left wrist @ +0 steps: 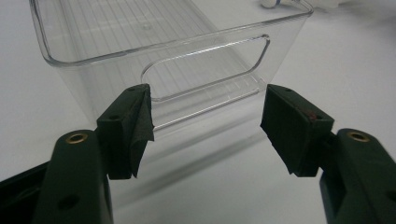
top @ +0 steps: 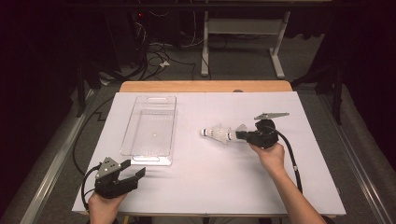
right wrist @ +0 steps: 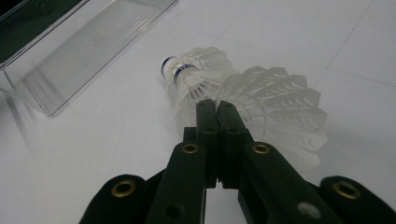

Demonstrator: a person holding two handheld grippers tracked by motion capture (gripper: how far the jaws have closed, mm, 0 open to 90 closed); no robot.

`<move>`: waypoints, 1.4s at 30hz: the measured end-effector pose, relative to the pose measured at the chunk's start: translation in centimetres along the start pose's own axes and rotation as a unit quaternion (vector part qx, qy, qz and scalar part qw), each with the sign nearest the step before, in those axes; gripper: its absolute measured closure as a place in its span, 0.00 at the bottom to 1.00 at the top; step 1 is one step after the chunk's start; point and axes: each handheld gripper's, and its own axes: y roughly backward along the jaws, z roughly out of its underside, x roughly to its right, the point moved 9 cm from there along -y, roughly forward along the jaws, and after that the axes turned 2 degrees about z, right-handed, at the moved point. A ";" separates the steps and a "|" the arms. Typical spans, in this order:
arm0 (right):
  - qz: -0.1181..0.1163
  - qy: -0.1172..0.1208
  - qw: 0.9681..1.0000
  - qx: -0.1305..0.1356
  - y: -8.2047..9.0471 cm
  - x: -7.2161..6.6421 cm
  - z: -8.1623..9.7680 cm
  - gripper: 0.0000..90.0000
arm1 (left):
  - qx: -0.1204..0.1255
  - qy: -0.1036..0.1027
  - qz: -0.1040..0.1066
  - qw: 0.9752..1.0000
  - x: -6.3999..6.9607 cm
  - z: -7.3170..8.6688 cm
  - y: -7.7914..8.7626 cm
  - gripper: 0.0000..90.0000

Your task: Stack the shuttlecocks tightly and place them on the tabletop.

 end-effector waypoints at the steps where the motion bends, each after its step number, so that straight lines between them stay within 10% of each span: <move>1: 0.000 -0.002 1.000 0.000 -0.1 -0.1 0.0 1.00 | 0.000 0.000 0.000 1.000 0.0 0.0 0.0 0.38; 42: -0.006 -0.005 1.000 0.024 -2.5 -0.7 -0.3 1.00 | -0.004 -0.009 0.001 1.000 0.2 0.1 0.0 0.38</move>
